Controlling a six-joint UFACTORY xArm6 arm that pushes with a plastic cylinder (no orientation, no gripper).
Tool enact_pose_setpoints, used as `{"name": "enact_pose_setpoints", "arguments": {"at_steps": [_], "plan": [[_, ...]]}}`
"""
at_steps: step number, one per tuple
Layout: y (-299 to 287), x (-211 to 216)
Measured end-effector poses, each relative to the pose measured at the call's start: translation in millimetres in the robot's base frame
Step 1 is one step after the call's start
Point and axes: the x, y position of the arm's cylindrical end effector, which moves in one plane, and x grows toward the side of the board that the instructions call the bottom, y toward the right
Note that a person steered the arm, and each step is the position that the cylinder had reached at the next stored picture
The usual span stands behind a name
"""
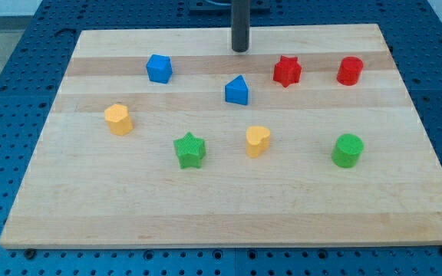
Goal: Move the red star towards the center of the board
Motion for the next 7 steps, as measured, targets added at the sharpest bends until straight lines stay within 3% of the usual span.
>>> {"name": "enact_pose_setpoints", "arguments": {"at_steps": [3,5,6,7], "plan": [[84,3],[88,3],[88,47],[88,56]]}}
